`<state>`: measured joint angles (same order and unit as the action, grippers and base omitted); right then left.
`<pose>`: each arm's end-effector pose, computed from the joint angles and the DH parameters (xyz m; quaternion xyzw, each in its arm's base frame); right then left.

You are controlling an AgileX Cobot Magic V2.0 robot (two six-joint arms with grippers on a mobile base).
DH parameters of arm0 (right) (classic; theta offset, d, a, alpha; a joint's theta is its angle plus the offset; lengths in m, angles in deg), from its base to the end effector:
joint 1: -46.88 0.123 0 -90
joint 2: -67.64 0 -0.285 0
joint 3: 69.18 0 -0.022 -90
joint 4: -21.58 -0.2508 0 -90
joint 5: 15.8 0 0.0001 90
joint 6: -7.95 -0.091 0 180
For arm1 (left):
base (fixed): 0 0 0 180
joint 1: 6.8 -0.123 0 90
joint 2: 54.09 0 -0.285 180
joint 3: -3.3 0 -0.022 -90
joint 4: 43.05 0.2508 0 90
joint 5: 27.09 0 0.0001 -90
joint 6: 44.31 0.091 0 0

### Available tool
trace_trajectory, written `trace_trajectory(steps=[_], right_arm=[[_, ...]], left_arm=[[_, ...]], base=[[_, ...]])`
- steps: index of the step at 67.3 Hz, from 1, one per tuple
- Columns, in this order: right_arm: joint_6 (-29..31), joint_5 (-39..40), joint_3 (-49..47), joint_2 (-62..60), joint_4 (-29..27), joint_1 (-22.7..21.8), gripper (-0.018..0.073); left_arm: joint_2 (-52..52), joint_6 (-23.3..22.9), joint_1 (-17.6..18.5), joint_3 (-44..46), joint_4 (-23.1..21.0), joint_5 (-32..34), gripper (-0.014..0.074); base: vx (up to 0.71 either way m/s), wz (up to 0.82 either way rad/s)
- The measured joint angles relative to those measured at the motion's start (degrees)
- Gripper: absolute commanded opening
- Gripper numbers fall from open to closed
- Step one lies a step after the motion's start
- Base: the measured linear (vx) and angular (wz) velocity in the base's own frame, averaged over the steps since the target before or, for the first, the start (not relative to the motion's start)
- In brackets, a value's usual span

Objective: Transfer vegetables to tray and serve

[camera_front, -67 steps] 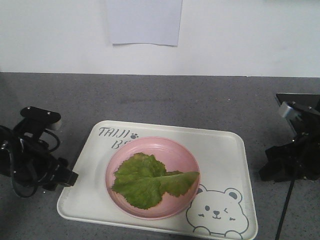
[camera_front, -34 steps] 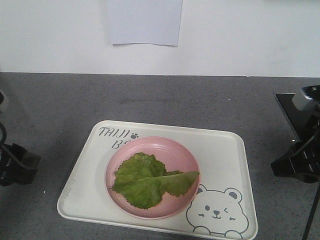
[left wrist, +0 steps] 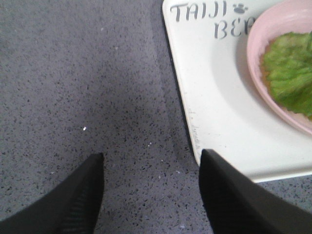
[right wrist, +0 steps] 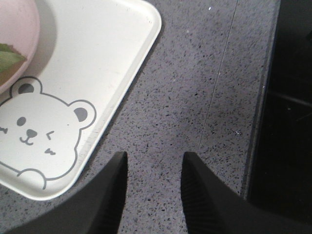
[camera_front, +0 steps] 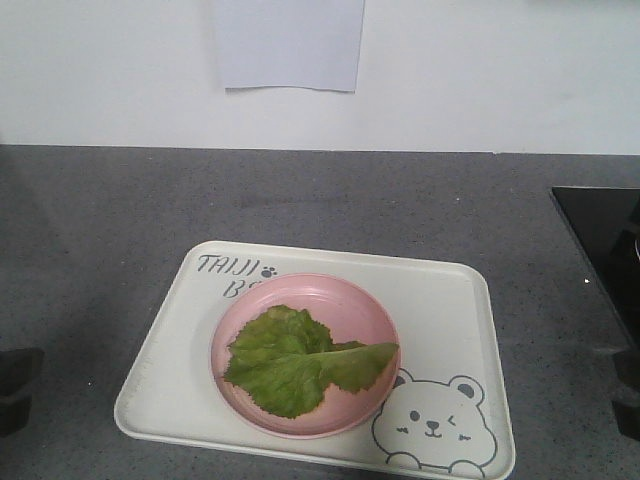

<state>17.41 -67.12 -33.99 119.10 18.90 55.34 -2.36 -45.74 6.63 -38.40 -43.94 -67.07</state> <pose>0.1304 0.0228 0.3150 -0.1383 0.9229 0.0192 0.3587 0.1371 -0.0337 0.2911 0.0925 0.9138 -0.0580 0.3912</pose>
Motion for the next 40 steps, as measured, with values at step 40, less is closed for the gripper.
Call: trace_trajectory(steps=[40], right_arm=[[-0.11,4.17,5.43,-4.24,0.13,0.00,0.0088]], left_arm=[[-1.47,-0.19,0.00,-0.99,0.00,1.08,0.0090]], base=[[0.00,0.00]])
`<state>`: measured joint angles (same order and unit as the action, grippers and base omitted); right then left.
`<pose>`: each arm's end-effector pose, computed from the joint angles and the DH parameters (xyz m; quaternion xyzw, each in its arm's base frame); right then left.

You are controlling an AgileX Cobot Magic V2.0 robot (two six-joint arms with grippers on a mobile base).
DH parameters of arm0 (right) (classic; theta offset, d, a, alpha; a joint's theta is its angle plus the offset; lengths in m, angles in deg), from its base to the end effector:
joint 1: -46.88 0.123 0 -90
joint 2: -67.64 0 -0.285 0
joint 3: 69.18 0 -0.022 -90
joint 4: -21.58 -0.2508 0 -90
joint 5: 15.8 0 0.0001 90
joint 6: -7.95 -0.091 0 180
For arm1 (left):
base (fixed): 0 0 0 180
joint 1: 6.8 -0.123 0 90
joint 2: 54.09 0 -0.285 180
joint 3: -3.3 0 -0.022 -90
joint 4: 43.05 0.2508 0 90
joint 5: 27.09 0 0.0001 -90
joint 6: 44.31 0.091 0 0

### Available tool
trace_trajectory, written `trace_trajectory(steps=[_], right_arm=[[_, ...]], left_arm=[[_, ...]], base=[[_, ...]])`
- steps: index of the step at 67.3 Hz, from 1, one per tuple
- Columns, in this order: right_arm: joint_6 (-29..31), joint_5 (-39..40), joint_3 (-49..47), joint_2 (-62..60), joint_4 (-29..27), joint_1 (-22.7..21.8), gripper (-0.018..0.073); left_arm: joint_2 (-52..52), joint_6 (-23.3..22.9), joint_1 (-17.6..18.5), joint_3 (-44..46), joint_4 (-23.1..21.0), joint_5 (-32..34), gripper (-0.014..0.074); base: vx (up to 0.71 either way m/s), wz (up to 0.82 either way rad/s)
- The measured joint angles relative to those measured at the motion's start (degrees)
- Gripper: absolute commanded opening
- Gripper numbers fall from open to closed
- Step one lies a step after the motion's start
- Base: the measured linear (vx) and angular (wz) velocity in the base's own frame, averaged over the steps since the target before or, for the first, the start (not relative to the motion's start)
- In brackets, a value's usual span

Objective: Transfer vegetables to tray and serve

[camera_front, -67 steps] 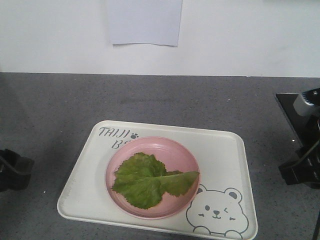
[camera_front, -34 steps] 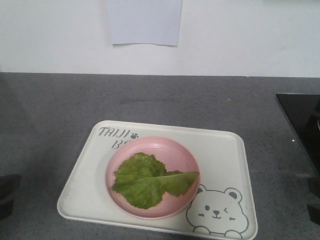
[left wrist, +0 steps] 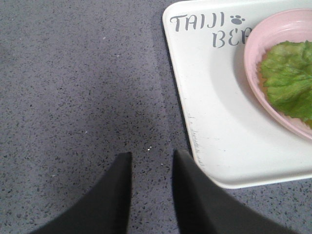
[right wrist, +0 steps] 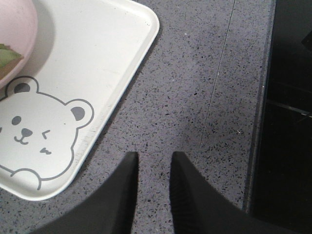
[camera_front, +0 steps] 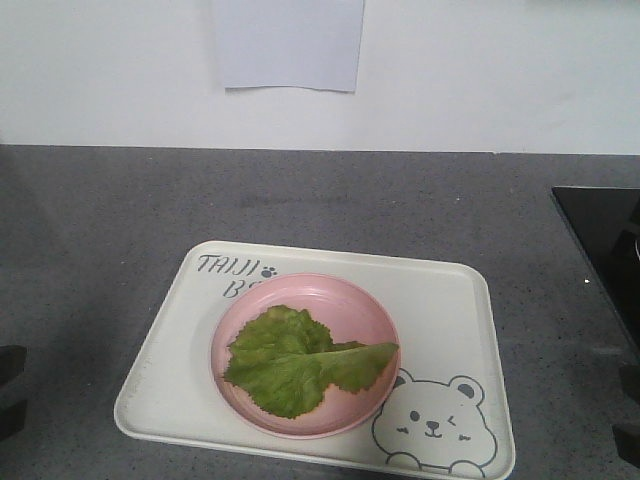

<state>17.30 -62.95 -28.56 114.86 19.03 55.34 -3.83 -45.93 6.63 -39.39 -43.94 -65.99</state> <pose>0.1188 0.0207 0.2993 -0.1353 0.9137 0.0179 0.3828 0.1332 -0.0327 0.2904 0.0904 0.9085 -0.0603 0.4035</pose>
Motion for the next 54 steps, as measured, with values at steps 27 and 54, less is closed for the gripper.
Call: trace_trajectory(steps=[27,54], right_arm=[[0.00,0.21,0.00,0.00,-2.42,0.00,-0.0010],[-0.02,-1.61,0.00,0.00,-2.59,0.00,-0.0008]], left_arm=[[0.00,0.00,0.00,0.00,0.00,-0.05,-0.0007],[0.00,0.00,0.00,0.00,0.00,-0.05,-0.0007]], base=[[0.00,0.00],[0.00,0.00]])
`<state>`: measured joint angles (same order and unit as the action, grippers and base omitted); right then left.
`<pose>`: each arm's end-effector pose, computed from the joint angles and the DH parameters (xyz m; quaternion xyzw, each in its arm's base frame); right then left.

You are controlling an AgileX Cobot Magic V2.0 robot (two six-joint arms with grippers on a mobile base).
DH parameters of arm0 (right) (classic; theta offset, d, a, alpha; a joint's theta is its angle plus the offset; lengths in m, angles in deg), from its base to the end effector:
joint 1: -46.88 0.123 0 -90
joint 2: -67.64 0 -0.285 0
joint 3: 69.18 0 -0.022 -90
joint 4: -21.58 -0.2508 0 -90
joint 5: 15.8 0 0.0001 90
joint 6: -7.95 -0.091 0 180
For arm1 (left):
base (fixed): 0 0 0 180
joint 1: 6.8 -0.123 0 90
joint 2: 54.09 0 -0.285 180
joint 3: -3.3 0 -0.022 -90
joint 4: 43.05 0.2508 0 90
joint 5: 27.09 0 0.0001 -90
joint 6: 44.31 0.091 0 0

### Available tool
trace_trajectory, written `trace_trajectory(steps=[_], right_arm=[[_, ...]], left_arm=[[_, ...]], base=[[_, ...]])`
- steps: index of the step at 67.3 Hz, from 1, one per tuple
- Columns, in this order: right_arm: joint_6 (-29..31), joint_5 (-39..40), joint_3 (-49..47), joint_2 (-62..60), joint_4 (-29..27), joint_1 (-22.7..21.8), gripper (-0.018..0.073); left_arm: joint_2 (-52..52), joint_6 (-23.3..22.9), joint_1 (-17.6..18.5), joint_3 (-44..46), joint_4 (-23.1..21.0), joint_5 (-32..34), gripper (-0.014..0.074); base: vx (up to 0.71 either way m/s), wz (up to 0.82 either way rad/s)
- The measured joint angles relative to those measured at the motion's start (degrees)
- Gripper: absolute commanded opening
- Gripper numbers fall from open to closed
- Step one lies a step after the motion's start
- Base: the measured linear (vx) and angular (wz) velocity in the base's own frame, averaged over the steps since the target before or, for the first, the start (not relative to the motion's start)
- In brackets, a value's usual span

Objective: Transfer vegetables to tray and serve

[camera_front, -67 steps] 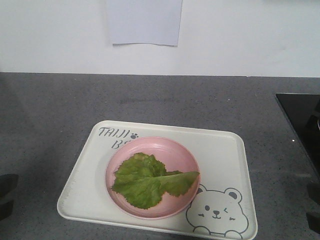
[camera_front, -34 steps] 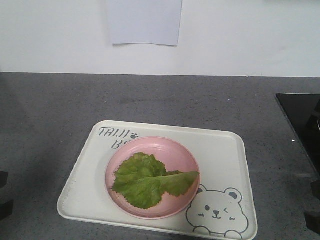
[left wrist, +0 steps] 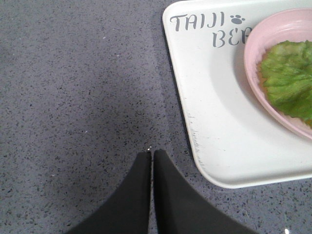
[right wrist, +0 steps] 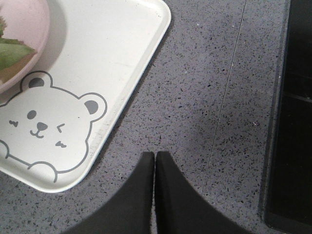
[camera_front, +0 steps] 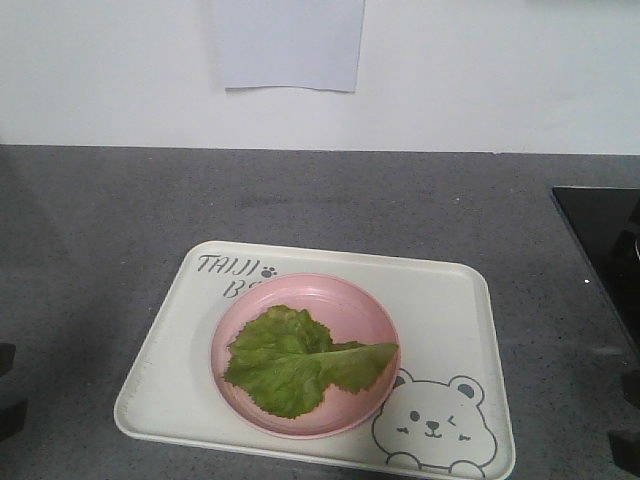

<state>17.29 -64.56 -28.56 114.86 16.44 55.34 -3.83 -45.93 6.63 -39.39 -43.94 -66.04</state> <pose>0.1165 0.0235 0.2977 -0.1288 0.9193 0.0394 0.3697 0.1331 -0.0327 0.2904 0.0904 0.9087 -0.0602 0.4031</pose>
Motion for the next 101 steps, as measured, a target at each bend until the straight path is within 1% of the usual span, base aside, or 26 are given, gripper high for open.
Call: trace_trajectory(steps=[12,19,25,33,48,55,64,70,78,89,101], right_arm=[[0.00,-0.07,0.00,0.00,-0.05,0.00,-0.0008],[0.00,-0.07,0.00,0.00,0.00,0.00,-0.0008],[0.00,-0.09,0.00,0.00,0.00,0.00,-0.0008],[0.00,-0.09,0.00,0.00,0.00,0.00,-0.0008],[0.00,-0.13,0.00,0.00,0.00,0.00,-0.0008],[0.00,-0.13,0.00,0.00,0.00,0.00,-0.0008],[0.00,-0.19,0.00,0.00,0.00,0.00,-0.0008],[0.00,-0.19,0.00,0.00,0.00,0.00,-0.0008],[0.00,-0.25,0.00,0.00,0.00,0.00,-0.0008],[0.00,-0.25,0.00,0.00,0.00,0.00,-0.0008],[0.00,-0.25,0.00,0.00,-0.06,0.00,-0.0008]], left_arm=[[-1.21,0.00,-0.27,-1.20,-0.05,0.48,-0.0007],[-4.69,0.00,-1.72,-4.76,0.04,1.15,-0.0007],[-9.24,0.00,-3.53,-9.47,1.34,3.33,-0.0007],[-16.17,-0.05,-5.86,-17.18,2.10,9.48,-0.0007],[-29.14,-0.05,-9.50,-29.75,2.50,24.72,-0.0007],[-33.63,-0.77,-11.45,-33.96,2.50,30.50,-0.0007],[-36.67,-1.79,-11.92,-35.98,2.50,35.06,-0.0007],[-37.18,-2.07,-11.92,-35.98,2.50,36.47,-0.0007],[-37.70,-2.11,-11.92,-35.98,2.50,36.55,-0.0007],[-40.96,-2.11,-11.92,-35.98,2.50,36.55,-0.0007],[-43.11,-2.11,-11.92,-35.98,2.50,34.38,-0.0007]], base=[[0.00,0.00],[0.00,0.00],[0.00,0.00],[0.00,0.00],[0.00,0.00],[0.00,0.00],[0.00,0.00],[0.00,0.00],[0.00,0.00],[0.00,0.00],[0.00,0.00]])
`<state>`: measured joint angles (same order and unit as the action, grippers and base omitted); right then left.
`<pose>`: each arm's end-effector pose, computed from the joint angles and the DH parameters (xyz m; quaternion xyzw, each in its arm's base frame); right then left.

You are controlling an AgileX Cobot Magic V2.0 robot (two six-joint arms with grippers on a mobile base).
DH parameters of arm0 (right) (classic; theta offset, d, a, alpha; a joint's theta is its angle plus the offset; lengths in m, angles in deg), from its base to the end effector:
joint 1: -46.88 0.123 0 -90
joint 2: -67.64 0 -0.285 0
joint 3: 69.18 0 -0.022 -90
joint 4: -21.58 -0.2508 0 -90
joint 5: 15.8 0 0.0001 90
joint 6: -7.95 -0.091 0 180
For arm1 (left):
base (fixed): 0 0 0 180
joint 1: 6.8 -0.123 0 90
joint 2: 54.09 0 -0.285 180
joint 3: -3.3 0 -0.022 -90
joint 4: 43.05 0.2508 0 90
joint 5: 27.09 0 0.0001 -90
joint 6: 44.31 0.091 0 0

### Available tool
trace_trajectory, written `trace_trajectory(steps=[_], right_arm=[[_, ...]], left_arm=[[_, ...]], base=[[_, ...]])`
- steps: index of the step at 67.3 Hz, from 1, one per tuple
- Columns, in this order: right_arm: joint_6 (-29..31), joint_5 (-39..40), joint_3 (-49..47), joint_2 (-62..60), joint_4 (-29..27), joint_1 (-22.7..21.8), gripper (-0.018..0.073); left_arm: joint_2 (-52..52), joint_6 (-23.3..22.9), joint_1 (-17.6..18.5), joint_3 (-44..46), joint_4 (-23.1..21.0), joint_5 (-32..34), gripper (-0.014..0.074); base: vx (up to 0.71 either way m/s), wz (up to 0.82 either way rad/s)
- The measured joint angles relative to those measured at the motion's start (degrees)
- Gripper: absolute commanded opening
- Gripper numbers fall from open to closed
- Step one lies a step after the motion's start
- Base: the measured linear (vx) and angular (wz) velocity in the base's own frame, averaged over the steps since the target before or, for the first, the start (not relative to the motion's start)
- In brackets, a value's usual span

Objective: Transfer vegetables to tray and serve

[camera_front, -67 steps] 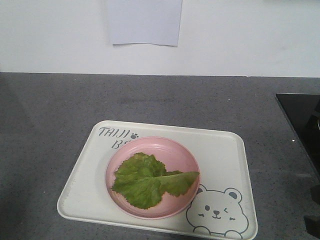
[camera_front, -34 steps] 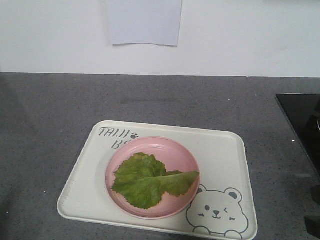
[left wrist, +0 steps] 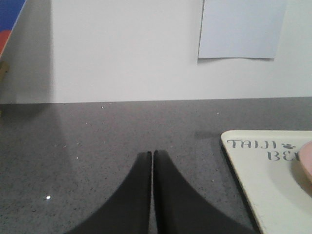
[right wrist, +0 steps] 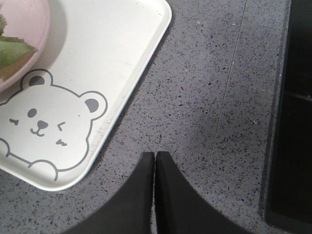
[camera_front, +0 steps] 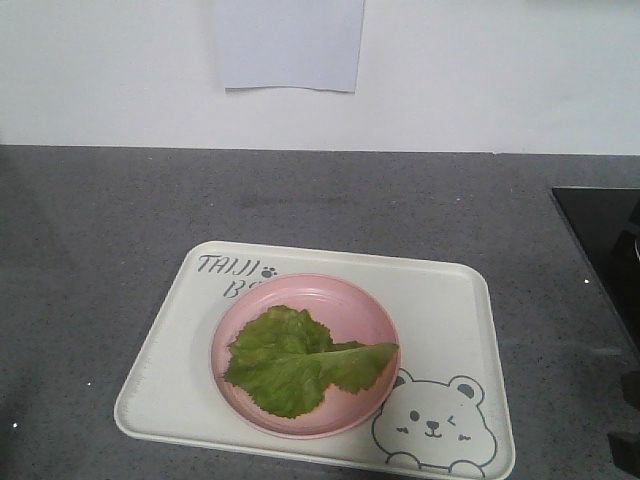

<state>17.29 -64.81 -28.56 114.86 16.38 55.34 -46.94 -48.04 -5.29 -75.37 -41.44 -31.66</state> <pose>0.1162 0.0236 0.2974 -0.1288 0.9201 0.0400 0.3677 0.0567 -0.0013 0.1980 -0.0046 0.7095 -0.0216 0.7044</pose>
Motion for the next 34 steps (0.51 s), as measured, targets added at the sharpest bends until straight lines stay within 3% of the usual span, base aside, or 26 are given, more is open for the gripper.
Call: trace_trajectory(steps=[34], right_arm=[[0.00,0.00,0.00,-0.15,0.00,0.00,-0.0008]], left_arm=[[0.00,0.00,0.00,0.00,0.10,-1.00,-0.0007]], base=[[0.00,0.00]])
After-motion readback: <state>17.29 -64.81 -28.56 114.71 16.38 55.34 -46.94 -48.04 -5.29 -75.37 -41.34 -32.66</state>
